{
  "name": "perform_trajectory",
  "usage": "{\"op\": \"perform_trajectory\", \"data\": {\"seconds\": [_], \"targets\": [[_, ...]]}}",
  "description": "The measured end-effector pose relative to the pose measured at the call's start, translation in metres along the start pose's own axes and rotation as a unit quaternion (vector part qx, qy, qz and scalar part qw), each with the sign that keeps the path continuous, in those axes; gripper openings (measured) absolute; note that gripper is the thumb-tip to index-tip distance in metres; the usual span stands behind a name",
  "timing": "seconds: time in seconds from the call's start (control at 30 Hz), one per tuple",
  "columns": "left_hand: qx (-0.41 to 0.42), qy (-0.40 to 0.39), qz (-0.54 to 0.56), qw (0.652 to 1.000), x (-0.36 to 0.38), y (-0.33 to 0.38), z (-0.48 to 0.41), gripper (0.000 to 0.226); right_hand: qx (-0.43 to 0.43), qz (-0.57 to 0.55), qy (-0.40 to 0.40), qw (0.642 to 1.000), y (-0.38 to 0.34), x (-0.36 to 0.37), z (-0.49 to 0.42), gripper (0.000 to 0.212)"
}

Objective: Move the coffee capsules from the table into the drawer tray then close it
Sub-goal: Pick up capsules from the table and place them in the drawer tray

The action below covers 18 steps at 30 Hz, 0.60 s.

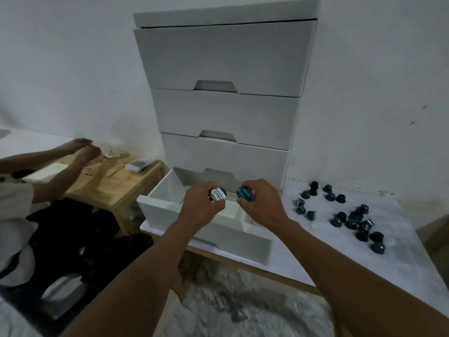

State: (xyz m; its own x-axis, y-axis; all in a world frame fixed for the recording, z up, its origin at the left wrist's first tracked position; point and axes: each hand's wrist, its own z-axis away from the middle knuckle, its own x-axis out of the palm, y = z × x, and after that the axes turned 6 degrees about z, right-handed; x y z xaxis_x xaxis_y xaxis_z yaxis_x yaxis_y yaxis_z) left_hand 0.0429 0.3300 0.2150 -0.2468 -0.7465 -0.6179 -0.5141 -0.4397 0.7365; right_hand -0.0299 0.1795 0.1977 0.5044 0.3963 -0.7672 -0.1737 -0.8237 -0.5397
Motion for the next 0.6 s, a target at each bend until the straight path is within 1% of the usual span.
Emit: {"op": "perform_trajectory", "data": {"seconds": [0.2,0.3,0.43,0.53,0.6], "targets": [[-0.008,-0.039,0.001,0.999,-0.020,-0.056,-0.023,0.037,0.023,0.011,-0.022,0.999,-0.022,0.043,-0.012,0.023],[-0.014,-0.061,0.009,0.998,-0.022,-0.077,-0.041,0.039,0.047,0.012,-0.030,0.998,-0.023,0.060,-0.027,0.021],[-0.023,-0.096,0.007,0.995,-0.018,-0.103,-0.075,0.034,0.055,0.017,-0.046,0.997,-0.013,0.086,-0.059,0.022],[-0.025,-0.129,-0.016,0.991,-0.010,-0.123,-0.105,0.041,0.075,0.020,-0.064,0.995,0.000,0.106,-0.085,0.029],[-0.033,-0.165,-0.034,0.985,-0.003,-0.135,-0.125,0.042,0.087,0.016,-0.089,0.992,0.009,0.120,-0.101,0.034]]}}
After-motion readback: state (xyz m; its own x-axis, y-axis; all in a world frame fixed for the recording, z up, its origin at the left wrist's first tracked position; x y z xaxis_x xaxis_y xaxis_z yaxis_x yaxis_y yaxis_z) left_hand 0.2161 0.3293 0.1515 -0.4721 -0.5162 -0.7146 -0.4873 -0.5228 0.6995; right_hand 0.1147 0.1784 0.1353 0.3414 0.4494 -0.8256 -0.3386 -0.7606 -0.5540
